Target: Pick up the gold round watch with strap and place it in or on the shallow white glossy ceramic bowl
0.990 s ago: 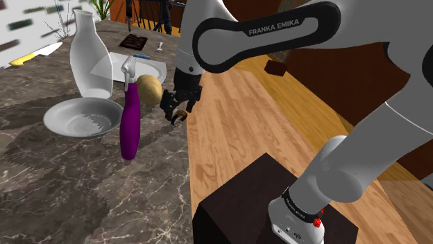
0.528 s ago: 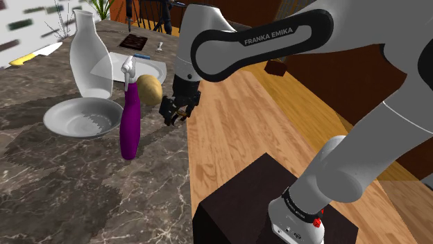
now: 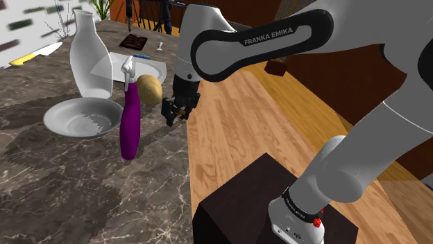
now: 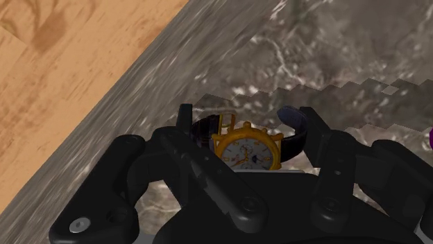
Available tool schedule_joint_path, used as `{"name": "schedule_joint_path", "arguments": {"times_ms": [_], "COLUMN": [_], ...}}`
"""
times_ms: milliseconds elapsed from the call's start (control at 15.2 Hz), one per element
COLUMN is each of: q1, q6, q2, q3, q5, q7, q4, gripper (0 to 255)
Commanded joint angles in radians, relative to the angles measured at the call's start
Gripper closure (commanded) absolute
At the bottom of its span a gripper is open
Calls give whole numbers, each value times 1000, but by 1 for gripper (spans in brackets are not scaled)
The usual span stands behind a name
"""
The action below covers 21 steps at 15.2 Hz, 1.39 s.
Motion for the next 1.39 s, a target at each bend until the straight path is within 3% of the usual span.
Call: {"name": "schedule_joint_path", "arguments": {"times_ms": [0,264,1320], "q1": [0,0,-3], "q6": [0,0,-217], "q2": [0,0,-68], "q3": [0,0,-14], "q5": [0,0,13], "q7": [0,0,-6], "q4": [0,0,152], "gripper": [255,255,255]}}
